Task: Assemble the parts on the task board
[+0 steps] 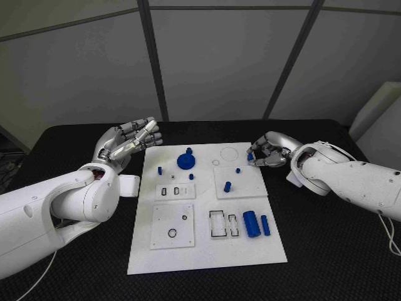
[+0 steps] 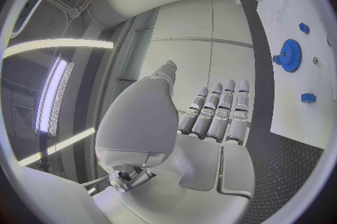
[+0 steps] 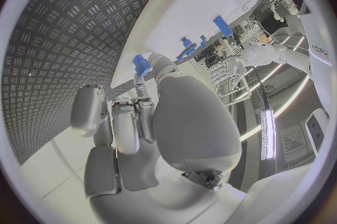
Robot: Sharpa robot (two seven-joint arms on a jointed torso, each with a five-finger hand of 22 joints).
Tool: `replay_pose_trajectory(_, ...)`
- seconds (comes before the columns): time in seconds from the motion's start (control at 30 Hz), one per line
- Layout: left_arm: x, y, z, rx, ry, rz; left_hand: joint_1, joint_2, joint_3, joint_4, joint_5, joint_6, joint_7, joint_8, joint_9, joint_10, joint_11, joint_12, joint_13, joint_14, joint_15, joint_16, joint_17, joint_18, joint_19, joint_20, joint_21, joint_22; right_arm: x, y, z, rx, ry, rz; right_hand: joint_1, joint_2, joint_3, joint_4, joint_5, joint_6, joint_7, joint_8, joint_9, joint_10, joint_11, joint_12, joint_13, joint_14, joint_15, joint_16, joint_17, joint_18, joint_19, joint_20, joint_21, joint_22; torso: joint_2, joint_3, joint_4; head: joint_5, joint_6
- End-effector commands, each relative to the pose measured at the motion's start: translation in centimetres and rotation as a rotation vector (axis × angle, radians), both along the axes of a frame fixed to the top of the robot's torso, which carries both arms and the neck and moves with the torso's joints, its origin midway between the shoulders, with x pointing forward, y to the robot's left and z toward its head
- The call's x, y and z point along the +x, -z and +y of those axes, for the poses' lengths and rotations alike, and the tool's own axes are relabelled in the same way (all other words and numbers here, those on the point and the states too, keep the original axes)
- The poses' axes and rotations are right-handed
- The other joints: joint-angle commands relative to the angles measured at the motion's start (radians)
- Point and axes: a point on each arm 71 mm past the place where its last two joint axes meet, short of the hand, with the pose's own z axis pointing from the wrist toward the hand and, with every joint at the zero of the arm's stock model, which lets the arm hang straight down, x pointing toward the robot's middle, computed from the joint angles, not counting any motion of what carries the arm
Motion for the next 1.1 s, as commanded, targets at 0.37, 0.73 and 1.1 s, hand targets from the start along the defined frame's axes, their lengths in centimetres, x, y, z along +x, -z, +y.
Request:
replay_pose_trajectory(0.37, 0.06, -0.2, -0.07, 0.001, 0.006, -0.019, 0.007, -0.004, 0.008, 0.001, -0.004, -0.001, 0.109, -0.004, 0.0, 0.001, 0.002, -0.001, 0.0, 0.002, 0.0, -0.003, 0.0, 0.005, -0.003, 0.0, 0.005, -0.002, 0.29, 0.18, 0.0, 0.0, 0.008, 0.015, 0.004, 0.034, 0.005, -0.004, -0.007, 0.031, 0.01, 0.014, 0.005, 0.057, 0.005, 0.011, 0.2, 0.104, 0.007, 0.005, 0.263, -0.016, 0.008, 0.006, 0.007, 0.009, 0.0, 0.0003, -0.0003, 0.002, -0.002)
replay_pose_trajectory(0.73, 0.04, -0.19, -0.11, 0.001, 0.008, -0.018, 0.007, -0.004, 0.008, 0.001, -0.004, -0.001, 0.109, -0.004, 0.0, 0.001, 0.002, -0.001, 0.0, 0.002, 0.0, -0.003, 0.0, 0.005, -0.003, 0.0, 0.005, -0.002, 0.38, 0.2, -0.05, 0.0, 0.012, 0.013, 0.012, 0.056, 0.015, -0.013, -0.014, 0.076, 0.001, 0.033, 0.01, 0.062, -0.002, 0.017, 0.207, 0.104, 0.003, 0.005, 0.263, -0.017, 0.012, 0.005, 0.011, 0.018, 0.0, 0.0005, -0.0008, 0.0, -0.003)
replay_pose_trajectory(1.1, 0.04, -0.19, -0.09, 0.001, 0.008, -0.017, 0.007, -0.004, 0.008, 0.001, -0.004, -0.001, 0.109, -0.004, 0.0, 0.001, 0.002, -0.001, 0.0, 0.002, 0.0, -0.003, 0.0, 0.005, -0.003, 0.0, 0.005, -0.002, 0.54, 0.13, -0.04, 0.004, 0.041, -0.004, 0.014, 0.074, 0.022, -0.023, -0.023, 0.13, -0.022, 0.056, 0.016, 0.07, -0.02, 0.026, 0.218, 0.104, -0.013, 0.005, 0.263, -0.019, 0.019, -0.008, 0.018, 0.03, 0.0, 0.0004, -0.0002, -0.002, -0.005)
